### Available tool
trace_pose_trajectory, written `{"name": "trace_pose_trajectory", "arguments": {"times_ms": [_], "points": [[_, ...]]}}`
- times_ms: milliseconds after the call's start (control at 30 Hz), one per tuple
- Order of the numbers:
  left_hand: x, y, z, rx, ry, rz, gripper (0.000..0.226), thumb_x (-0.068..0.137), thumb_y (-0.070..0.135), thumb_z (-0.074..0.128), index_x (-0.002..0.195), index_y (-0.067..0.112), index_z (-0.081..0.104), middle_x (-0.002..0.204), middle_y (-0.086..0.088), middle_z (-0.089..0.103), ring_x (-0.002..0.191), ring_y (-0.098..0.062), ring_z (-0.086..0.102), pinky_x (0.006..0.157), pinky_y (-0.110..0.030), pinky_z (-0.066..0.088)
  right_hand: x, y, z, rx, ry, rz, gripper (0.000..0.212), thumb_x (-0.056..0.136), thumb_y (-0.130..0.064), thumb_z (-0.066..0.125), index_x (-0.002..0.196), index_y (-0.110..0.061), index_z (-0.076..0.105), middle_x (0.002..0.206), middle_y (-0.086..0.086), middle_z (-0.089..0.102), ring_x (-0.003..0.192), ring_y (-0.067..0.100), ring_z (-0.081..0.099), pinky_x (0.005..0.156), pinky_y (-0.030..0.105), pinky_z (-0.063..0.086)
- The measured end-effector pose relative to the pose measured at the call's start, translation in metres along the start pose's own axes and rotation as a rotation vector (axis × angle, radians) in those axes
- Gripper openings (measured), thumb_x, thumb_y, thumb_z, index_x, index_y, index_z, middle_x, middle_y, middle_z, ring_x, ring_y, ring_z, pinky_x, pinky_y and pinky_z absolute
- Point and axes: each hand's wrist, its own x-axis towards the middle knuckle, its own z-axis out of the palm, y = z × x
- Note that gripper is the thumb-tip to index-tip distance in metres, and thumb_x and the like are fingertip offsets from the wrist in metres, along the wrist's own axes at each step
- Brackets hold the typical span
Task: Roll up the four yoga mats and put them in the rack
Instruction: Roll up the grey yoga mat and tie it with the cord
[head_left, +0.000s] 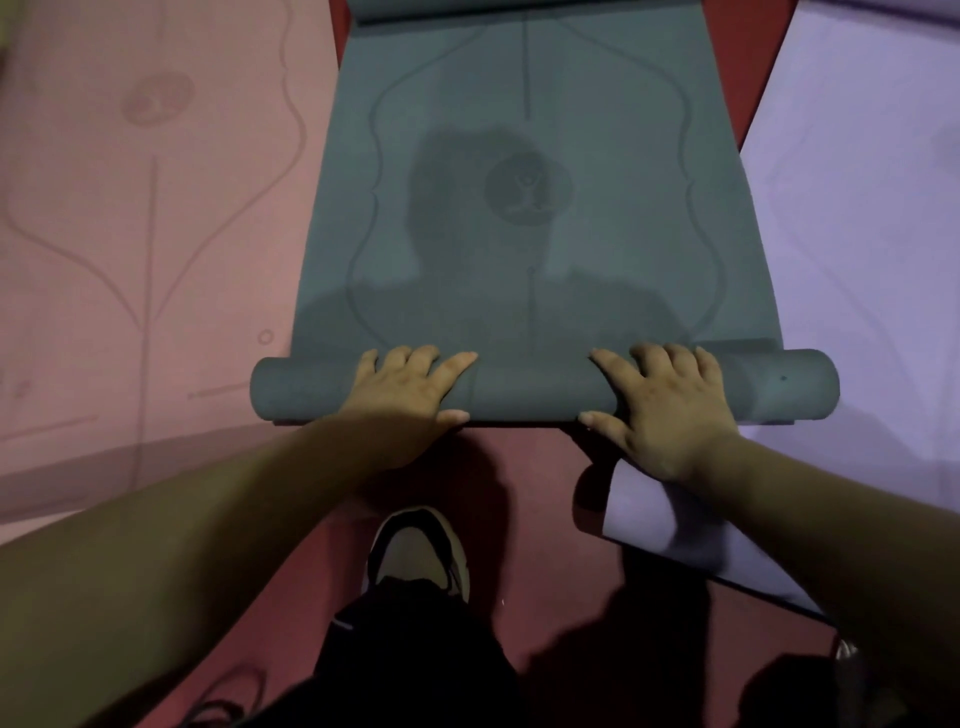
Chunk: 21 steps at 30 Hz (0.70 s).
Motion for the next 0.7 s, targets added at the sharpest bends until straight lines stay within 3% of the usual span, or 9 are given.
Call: {"name": "trace_pose_trajectory", "arguments": {"times_ms": [100, 233, 467, 700], "points": [[-0.006, 0.006, 0.005, 0.024, 0.078, -0.012, 0.082, 0.092, 0.067, 0.049, 0.159, 0.04, 0.011, 0.154, -0.004, 0.035, 0.14, -0.028, 0.032, 0.119, -0.059, 0.016, 0.008, 0.003, -0.007, 0.0, -0.068, 0.01, 0.087, 0.077, -0.088, 0.016, 0.148, -0.042, 0.038, 0.13, 0.006, 0.055, 0.119, 0.035, 0.051, 0.11, 0.054, 0.03], [-0.016, 0.012, 0.023, 0.082, 0.229, -0.005, 0.095, 0.076, 0.057, 0.074, 0.157, 0.028, 0.033, 0.147, -0.012, 0.048, 0.135, -0.039, 0.044, 0.113, -0.067, 0.025, 0.013, 0.005, -0.01, -0.03, -0.102, -0.003, 0.09, 0.075, -0.089, 0.011, 0.149, -0.045, 0.032, 0.133, 0.004, 0.053, 0.12, 0.033, 0.05, 0.109, 0.052, 0.03], [0.001, -0.003, 0.005, 0.017, 0.06, 0.005, 0.075, 0.094, 0.066, 0.042, 0.158, 0.039, 0.012, 0.154, 0.001, 0.033, 0.138, -0.026, 0.032, 0.116, -0.055, 0.021, 0.007, 0.007, -0.002, -0.033, 0.014, -0.049, 0.085, 0.082, -0.083, 0.026, 0.15, -0.035, 0.042, 0.126, 0.015, 0.058, 0.113, 0.04, 0.053, 0.107, 0.059, 0.033], [0.004, -0.002, -0.004, -0.033, 0.005, -0.005, 0.081, 0.093, 0.066, 0.047, 0.159, 0.04, 0.006, 0.156, 0.003, 0.029, 0.141, -0.025, 0.028, 0.12, -0.058, 0.014, 0.012, 0.01, -0.002, -0.037, -0.004, -0.04, 0.082, 0.081, -0.082, 0.027, 0.146, -0.035, 0.044, 0.122, 0.012, 0.06, 0.109, 0.038, 0.056, 0.103, 0.056, 0.038]]}}
